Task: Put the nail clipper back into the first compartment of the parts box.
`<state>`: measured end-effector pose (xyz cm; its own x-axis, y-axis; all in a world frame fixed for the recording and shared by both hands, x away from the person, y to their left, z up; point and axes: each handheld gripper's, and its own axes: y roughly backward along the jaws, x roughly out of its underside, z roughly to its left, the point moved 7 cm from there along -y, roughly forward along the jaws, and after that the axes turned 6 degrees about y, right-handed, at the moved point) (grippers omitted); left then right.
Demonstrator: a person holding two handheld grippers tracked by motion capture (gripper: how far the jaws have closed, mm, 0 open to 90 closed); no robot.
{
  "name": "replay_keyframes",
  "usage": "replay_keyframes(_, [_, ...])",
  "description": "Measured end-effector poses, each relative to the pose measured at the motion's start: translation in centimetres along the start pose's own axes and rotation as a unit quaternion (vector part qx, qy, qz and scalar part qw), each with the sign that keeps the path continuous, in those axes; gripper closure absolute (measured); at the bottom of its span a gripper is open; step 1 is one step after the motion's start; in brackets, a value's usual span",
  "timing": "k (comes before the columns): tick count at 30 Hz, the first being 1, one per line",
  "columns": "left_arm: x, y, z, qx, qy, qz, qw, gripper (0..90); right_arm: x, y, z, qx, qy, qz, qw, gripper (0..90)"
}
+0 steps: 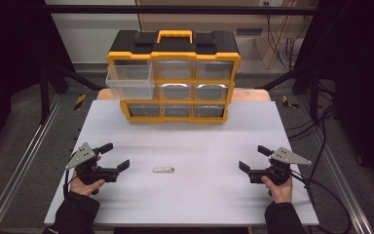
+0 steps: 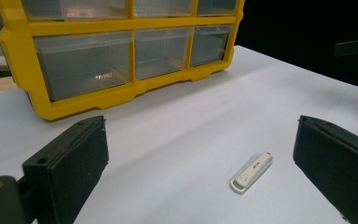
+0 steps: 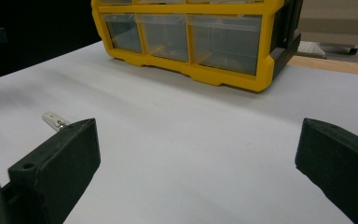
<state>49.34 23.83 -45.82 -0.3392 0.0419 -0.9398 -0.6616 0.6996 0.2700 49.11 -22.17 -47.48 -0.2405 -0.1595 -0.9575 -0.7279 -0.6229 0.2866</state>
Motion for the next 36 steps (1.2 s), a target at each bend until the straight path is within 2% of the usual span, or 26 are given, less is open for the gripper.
replay_keyframes(16, [-0.2,-0.4,-0.4,0.005,-0.005,0.009,0.9999,3.5,-0.1,0.1,0.1,-0.005,0.003,-0.003,1.0,0.6])
replay_keyframes(19, [-0.7,-0.4,-0.6,0.005,-0.005,0.008,0.9999,3.1,-0.1,0.1,0.2,-0.01,0.003,-0.001,0.9999,0.5])
replay_keyframes(36, [-1.8,-1.3,-1.8,0.009,-0.016,0.025,0.9995,2.9,-0.1,0.2,0.0,-0.005,0.006,-0.003,1.0,0.6])
